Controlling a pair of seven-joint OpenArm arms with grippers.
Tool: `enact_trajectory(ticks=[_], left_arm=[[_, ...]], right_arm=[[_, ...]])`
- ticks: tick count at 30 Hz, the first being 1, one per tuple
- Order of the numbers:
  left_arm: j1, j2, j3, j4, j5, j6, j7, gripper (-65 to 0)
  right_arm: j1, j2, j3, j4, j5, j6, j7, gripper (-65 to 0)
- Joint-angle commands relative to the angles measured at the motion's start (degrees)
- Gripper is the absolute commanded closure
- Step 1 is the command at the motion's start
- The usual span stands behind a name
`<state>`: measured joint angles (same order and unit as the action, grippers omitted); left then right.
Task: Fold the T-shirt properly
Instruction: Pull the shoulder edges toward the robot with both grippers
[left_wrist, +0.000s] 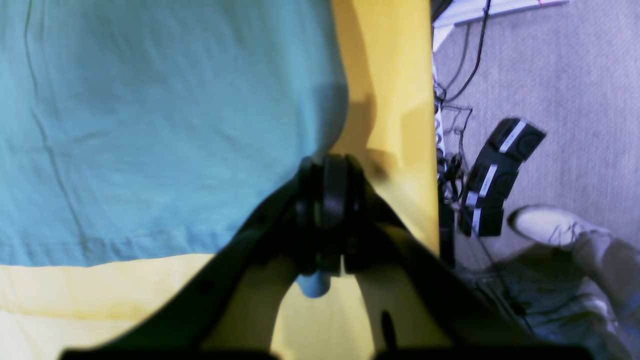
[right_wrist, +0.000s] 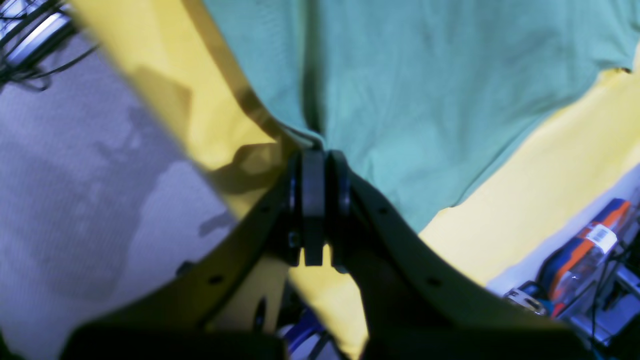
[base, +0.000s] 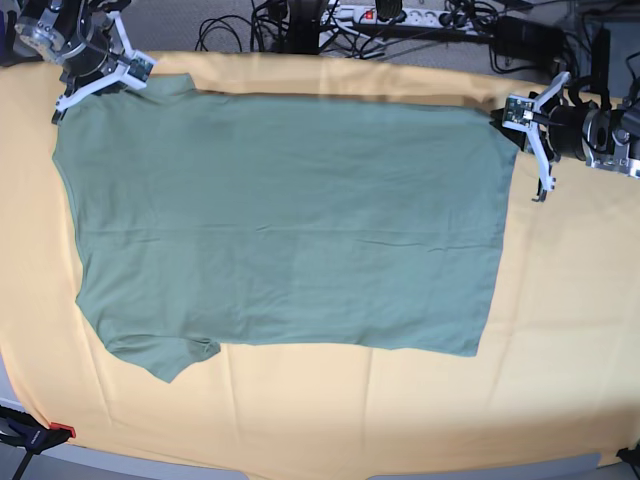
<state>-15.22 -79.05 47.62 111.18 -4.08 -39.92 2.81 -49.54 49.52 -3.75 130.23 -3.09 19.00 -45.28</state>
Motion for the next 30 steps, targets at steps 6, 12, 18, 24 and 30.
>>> enact_trajectory(ticks=[6,12,18,24,30], left_arm=[[-0.33,-2.38,-0.70,1.11,-0.50,-0.08,-0.66,0.0],[-0.35,-2.38,-0.68,1.14,-0.50,-0.08,-0.85,0.0],[-2.23,-1.60,-0.70,1.14,-0.48,-0.08,-0.85,0.0],[-4.85,1.22,-0.70,1.05,-0.31,-0.08,-0.79,0.0],[-4.81,4.37,-0.70,-0.63,3.87,0.68,1.38,0.0]], right_arm=[[-3.76,0.79,0.48,1.09,-1.44,-0.44,-0.46,0.0],[-4.07,0.66,0.48,1.09,-2.60,-1.03,-0.24,0.0],[-2.58,0.76,0.48,1.07,-7.43,-4.22,5.03,0.0],[1.88,0.79,0.48,0.87,-7.21,-4.26,12.63,0.0],[7.76,0.79,0.48,-0.33,0.44,0.66,14.43,0.0]])
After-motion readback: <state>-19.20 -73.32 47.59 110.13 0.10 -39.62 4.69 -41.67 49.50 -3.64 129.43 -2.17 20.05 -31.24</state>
